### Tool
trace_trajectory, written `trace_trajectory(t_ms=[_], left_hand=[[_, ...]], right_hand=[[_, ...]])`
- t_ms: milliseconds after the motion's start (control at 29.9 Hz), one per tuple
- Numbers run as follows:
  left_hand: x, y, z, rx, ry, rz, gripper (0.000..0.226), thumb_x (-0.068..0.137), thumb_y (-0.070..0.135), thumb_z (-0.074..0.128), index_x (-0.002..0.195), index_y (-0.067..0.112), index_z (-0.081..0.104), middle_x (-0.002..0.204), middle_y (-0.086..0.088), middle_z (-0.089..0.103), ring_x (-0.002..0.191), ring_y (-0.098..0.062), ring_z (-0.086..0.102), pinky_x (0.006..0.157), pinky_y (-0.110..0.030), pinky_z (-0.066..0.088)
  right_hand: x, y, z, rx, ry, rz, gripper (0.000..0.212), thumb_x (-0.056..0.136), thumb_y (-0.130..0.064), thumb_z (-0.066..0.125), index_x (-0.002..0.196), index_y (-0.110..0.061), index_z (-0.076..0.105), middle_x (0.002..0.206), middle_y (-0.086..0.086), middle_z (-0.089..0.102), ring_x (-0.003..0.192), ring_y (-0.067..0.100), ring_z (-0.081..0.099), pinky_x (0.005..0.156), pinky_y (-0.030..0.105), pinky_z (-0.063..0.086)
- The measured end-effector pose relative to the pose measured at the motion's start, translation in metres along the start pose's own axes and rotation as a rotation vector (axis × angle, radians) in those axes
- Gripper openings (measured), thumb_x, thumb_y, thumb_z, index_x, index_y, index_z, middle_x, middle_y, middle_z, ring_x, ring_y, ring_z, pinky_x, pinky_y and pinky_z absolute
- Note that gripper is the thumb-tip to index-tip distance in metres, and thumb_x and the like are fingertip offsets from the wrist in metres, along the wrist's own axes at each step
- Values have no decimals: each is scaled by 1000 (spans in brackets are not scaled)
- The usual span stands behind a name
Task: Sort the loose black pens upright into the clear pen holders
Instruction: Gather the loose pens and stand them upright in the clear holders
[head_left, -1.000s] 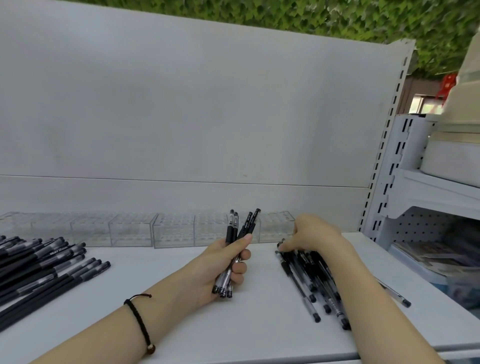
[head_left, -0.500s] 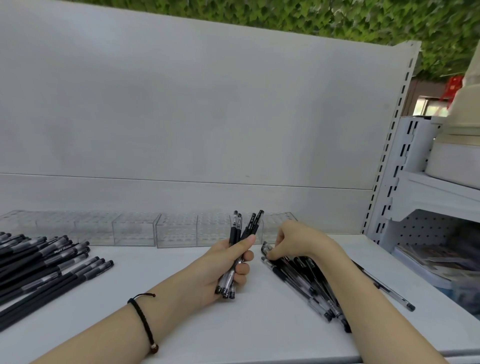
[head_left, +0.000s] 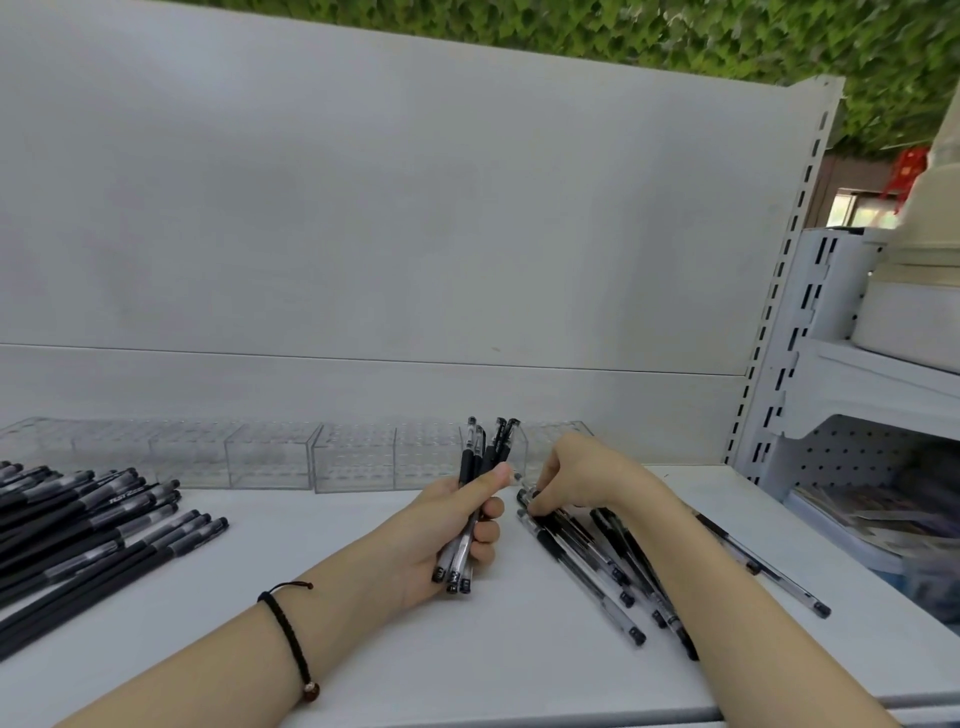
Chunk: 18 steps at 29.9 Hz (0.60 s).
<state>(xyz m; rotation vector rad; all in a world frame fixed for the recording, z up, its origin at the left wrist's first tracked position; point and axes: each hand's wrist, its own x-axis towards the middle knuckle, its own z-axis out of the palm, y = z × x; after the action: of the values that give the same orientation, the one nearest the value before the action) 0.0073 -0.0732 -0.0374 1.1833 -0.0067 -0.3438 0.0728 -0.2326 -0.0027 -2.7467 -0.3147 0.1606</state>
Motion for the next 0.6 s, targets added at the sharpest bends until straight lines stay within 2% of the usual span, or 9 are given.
trace_trajectory(t_ms=[201,301,368,468,535,602], left_hand=[[1,0,0,-12,13,-3,23,88,28,65,100,12,55,57,4,46,42,-7,36,35,-16,29],[3,-1,0,-10,16,-2,27,86,29,67,101,11,54,58,3,46,42,-7,38,35,-16,30],[3,-1,0,-8,20,0,27,85,29,67,101,11,54,58,3,47,43,-7,39,35,-17,31],[3,-1,-1,-6,25,4,25,88,29,66,102,11,55,61,1,52,44,-8,42,36,-17,34],[3,0,-1,-20,35,9,23,90,27,65,101,10,55,63,0,55,44,-9,45,37,-17,36],[3,0,-2,-45,47,19,21,90,25,65,98,9,55,65,-2,58,47,-11,50,39,-19,40]], right_hand=[[2,-2,8,-16,74,26,29,70,-18,75,92,1,71,67,3,55,63,18,50,62,30,44],[4,-3,10,-7,81,14,25,71,-20,77,90,-4,72,74,3,61,70,17,56,71,34,53],[3,-4,9,13,63,6,23,74,-20,78,91,-6,73,79,3,64,74,17,58,74,32,53],[-1,-5,6,113,60,-18,17,75,-18,78,87,-8,71,74,1,62,66,13,56,61,24,46],[-3,-5,1,313,103,-13,13,75,-13,77,84,-11,68,64,-1,56,51,8,48,45,19,35],[-4,-3,-6,566,151,-6,12,77,-9,77,84,-11,67,58,-2,51,41,4,41,39,17,28]])
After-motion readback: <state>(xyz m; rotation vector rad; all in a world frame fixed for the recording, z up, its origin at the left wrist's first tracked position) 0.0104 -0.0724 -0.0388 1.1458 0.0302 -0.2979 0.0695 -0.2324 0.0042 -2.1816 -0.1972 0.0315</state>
